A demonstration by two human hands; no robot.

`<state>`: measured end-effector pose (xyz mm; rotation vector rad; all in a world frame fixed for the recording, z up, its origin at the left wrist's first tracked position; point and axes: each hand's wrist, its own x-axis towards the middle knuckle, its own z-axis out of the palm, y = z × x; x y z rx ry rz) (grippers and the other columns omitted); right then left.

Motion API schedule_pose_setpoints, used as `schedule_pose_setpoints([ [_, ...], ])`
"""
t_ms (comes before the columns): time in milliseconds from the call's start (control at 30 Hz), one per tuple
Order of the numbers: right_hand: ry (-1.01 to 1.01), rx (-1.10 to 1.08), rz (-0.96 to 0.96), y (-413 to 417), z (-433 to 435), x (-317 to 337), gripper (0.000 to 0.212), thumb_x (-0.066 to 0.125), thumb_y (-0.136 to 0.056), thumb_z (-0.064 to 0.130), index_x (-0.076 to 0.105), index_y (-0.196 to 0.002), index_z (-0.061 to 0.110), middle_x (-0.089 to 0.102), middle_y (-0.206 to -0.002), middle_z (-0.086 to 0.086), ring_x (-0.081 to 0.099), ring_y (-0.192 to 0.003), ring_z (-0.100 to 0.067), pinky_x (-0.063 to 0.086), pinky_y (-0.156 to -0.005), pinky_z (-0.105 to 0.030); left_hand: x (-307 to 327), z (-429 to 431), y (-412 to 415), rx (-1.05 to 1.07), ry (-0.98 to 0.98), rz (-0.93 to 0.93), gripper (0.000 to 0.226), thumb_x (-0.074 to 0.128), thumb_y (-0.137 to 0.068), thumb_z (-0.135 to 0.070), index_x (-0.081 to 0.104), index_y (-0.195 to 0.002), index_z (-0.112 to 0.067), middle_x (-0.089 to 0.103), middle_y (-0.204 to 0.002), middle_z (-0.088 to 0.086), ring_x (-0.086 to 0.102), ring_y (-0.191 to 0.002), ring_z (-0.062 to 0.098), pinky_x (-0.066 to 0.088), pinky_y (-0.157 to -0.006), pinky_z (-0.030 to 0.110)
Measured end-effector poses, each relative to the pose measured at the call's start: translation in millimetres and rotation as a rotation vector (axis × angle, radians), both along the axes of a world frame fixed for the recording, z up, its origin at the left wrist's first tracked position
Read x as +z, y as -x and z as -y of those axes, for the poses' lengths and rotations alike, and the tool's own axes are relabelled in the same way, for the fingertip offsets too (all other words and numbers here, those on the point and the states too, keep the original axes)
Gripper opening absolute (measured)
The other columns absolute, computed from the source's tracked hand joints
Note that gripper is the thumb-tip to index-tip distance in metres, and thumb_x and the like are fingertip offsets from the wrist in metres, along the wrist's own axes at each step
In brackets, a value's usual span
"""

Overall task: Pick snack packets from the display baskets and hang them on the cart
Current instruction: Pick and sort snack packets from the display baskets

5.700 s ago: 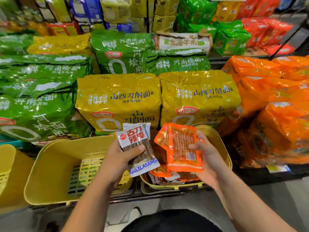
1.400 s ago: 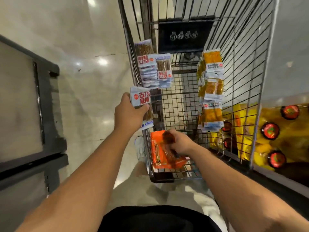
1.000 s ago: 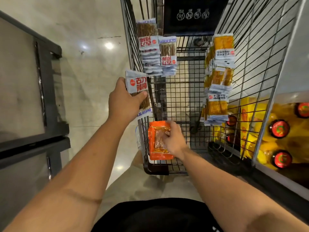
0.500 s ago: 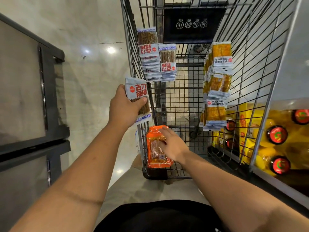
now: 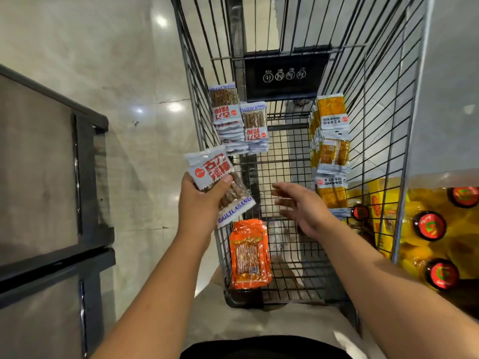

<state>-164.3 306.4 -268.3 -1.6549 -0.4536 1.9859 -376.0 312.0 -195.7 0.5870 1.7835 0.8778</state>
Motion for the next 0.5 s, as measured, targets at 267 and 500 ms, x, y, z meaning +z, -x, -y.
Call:
schedule_pose_setpoints([
  [267, -0.169, 0.088, -0.132, 9, -43, 16, 0.031, 0.068, -0.092, 0.029, 0.069, -0.118, 0.012, 0.073, -0.107, -0.004, 0.064, -0.095, -0.018, 0.048, -0.08, -0.034, -10, -58, -42, -0.232, 0.039, -0.085, 0.056, 0.084, -0.075, -0.043, 0.06, -0.124, -0.029, 0.073, -0.111, -0.012, 0.071, -0.101, 0.01, 0.058, -0.092, 0.044],
  [500, -0.089, -0.173, -0.077, 5, -73, -4, 0.009, 0.061, -0.098, 0.005, 0.066, -0.092, 0.01, 0.073, -0.076, 0.001, 0.065, -0.071, -0.016, 0.054, -0.065, -0.029, 3, -107, -20, -0.326, -0.203, -0.578, 0.04, 0.072, -0.092, -0.031, 0.055, -0.126, -0.02, 0.056, -0.123, -0.006, 0.053, -0.114, 0.014, 0.045, -0.089, 0.025],
])
